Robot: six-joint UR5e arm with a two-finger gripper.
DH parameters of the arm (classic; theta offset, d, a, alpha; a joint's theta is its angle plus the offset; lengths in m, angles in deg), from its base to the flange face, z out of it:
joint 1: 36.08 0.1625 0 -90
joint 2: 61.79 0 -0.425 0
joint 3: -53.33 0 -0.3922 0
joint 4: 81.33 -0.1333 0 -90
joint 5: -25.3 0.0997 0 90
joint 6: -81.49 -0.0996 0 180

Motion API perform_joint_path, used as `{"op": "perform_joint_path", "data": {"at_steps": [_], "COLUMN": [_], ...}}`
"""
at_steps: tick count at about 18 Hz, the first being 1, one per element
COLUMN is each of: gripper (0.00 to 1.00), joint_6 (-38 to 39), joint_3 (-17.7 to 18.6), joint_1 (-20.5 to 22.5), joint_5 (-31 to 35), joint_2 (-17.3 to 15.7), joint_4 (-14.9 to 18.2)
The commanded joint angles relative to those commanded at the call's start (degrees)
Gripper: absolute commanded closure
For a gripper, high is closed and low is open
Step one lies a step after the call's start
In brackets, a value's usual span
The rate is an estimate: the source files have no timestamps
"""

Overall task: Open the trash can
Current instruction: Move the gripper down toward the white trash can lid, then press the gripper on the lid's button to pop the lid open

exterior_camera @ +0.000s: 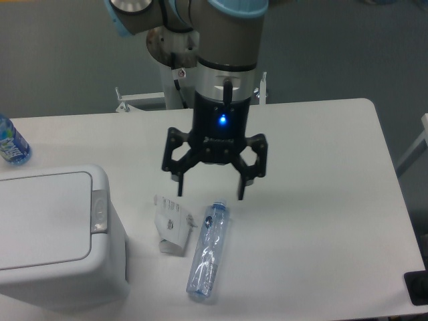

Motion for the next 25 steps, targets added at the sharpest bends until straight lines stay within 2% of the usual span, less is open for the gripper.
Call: {"op": "perform_joint_path", "data": {"at_steps": [2,6,14,25], "gripper": [0.0,0.0,0.0,0.0], "joint_6": [1.14,4.74,6.59,7.12], "joint_3": [1.15,1.15,1.33,1.59], "joint_1": [-1.14,-3.07,-5.63,-6.33], "joint_5": [-0.18,-0.62,-0.62,-0.45], "joint_2": [0.09,1.14,1.58,2.11], "joint_4": [-0.09,-0.18,-0.26,-1.05]}}
